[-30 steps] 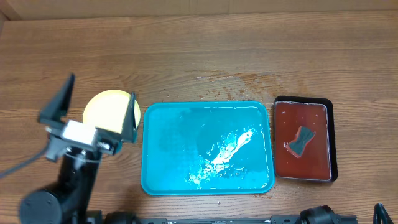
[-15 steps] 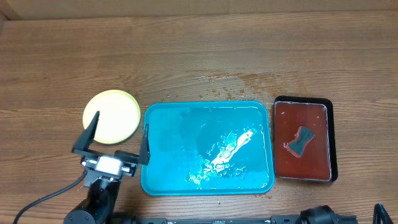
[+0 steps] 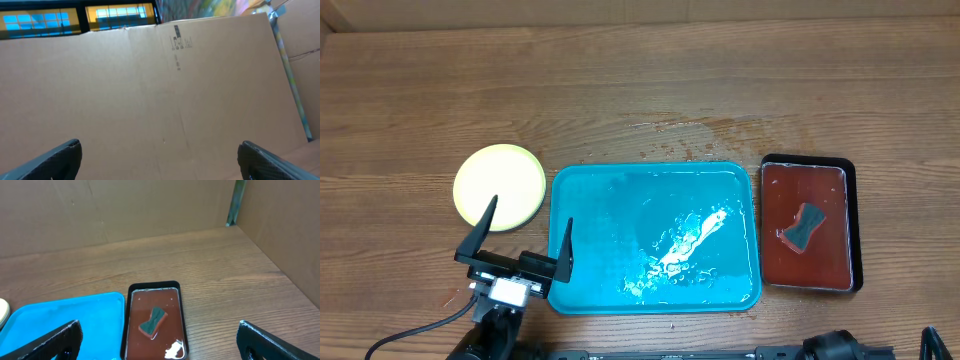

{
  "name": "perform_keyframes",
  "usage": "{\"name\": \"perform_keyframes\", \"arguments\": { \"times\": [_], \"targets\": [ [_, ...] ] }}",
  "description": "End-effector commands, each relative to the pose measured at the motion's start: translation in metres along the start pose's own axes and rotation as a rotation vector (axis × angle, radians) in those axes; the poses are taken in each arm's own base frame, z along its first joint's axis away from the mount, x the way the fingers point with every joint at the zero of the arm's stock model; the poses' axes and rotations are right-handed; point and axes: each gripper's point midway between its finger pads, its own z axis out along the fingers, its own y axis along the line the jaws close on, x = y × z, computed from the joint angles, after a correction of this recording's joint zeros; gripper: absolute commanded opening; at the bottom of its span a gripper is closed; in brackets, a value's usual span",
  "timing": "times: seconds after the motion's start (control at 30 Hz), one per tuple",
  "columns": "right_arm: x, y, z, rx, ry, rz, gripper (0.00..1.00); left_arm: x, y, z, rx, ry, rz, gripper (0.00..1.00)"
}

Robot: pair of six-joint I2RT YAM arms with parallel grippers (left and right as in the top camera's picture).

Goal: Clean dirty plates on tray and stack at the side

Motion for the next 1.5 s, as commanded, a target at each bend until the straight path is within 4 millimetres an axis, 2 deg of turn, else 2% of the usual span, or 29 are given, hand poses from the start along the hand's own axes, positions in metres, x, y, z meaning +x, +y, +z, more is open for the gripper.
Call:
{"name": "perform_keyframes", "arguments": {
  "times": [0.0,0.17,0.3,0.47,0.6,0.77,1.1,1.47],
  "targets": [
    [-0.001,0.001,0.001,-0.004,0.001,-0.004,1.00,0.001,0.001,-0.004,-0.016,-0.025,-0.005,1.00],
    [-0.001,0.001,0.001,-0.004,0.001,-0.003,1.00,0.001,0.002,-0.006,-0.028,-0.050,0.003,1.00],
    [-0.001,0.001,0.001,-0.004,0.001,-0.003,1.00,0.022,0.004,-0.009,-0.053,0.002,-0.019,0.99],
    [-0.001,0.001,0.001,-0.004,0.001,-0.003,1.00,0.037,0.008,-0.009,-0.078,0.063,-0.034,1.00],
    [-0.001,0.001,0.001,-0.004,0.001,-0.003,1.00,0.072,0.007,-0.014,-0.088,0.206,-0.080,1.00],
    [-0.001,0.001,0.001,-0.004,0.001,-0.004,1.00,0.122,0.011,-0.031,-0.169,0.409,-0.236,1.00],
    [-0.001,0.001,0.001,-0.004,0.001,-0.003,1.00,0.169,0.004,-0.058,-0.201,0.630,-0.299,1.00],
    [-0.001,0.001,0.001,-0.004,0.001,-0.003,1.00,0.169,0.005,-0.058,-0.205,0.627,-0.296,1.00]
  ]
}}
